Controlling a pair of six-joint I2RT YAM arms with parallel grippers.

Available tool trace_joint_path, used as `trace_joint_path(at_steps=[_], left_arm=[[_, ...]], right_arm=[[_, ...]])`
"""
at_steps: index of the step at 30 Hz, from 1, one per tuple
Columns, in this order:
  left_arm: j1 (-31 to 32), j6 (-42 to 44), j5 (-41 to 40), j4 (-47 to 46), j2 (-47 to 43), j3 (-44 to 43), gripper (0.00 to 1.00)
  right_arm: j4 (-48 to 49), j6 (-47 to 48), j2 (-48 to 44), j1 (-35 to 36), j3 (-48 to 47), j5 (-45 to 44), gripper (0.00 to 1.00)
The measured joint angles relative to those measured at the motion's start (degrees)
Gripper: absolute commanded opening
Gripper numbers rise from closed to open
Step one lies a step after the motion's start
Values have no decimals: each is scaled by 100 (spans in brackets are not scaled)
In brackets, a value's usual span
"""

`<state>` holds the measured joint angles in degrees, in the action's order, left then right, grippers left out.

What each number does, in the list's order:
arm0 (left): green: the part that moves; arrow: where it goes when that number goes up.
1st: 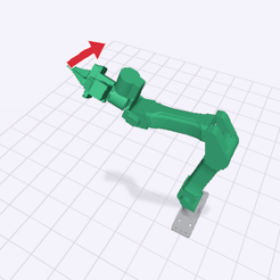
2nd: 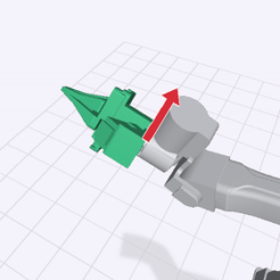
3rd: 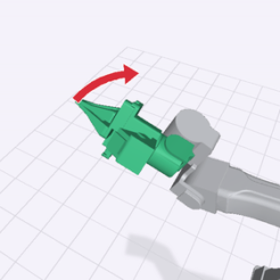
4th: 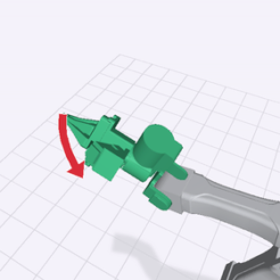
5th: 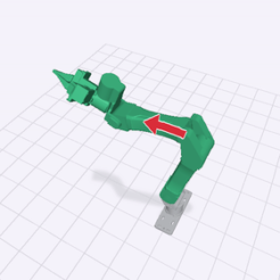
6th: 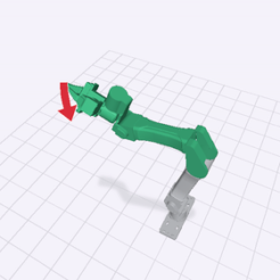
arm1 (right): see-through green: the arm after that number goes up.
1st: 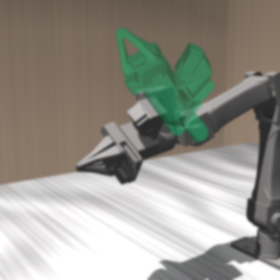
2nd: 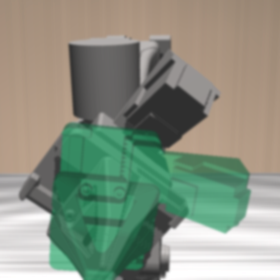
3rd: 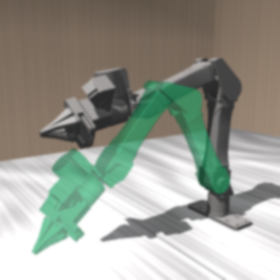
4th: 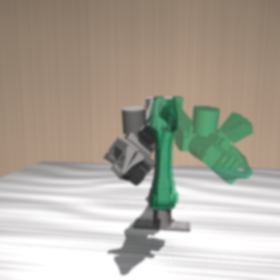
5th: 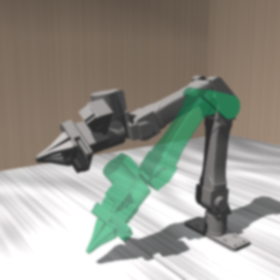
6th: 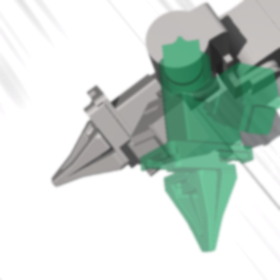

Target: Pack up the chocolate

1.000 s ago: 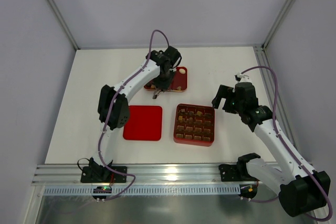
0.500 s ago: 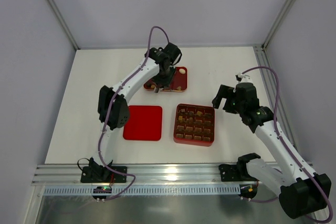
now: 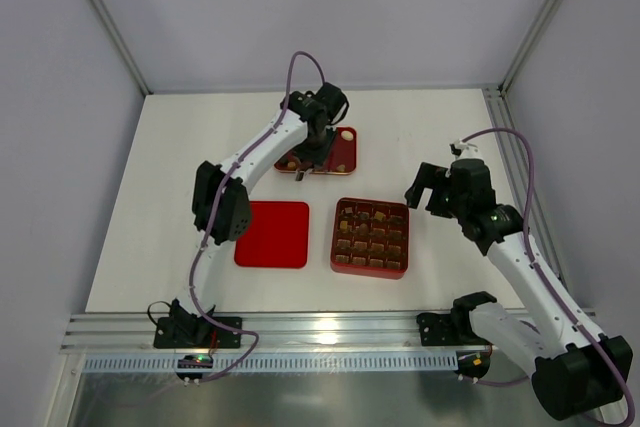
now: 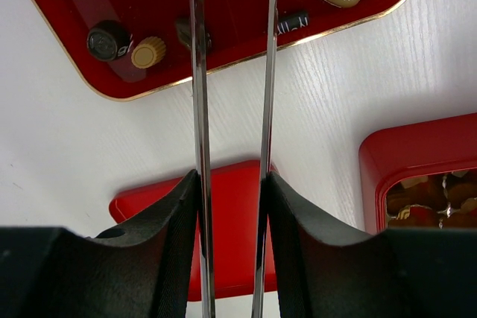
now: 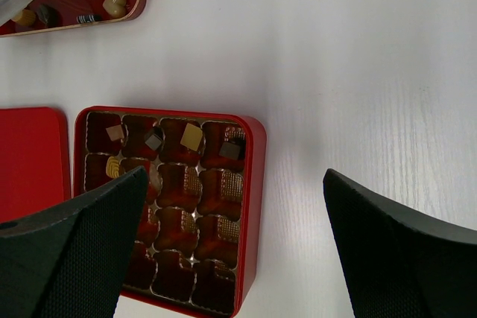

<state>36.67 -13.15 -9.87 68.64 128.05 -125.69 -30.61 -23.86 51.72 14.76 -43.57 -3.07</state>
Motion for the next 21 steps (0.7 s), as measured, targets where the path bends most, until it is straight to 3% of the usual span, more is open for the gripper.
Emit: trace_joint_path(at_steps=[17, 21], left_arm=[[0, 4, -61, 96, 11, -76, 37], [0, 11, -61, 120, 11, -76, 33]], right_arm=[[-22, -4, -35, 0, 0, 4, 100], [-22, -4, -35, 0, 0, 4, 100]])
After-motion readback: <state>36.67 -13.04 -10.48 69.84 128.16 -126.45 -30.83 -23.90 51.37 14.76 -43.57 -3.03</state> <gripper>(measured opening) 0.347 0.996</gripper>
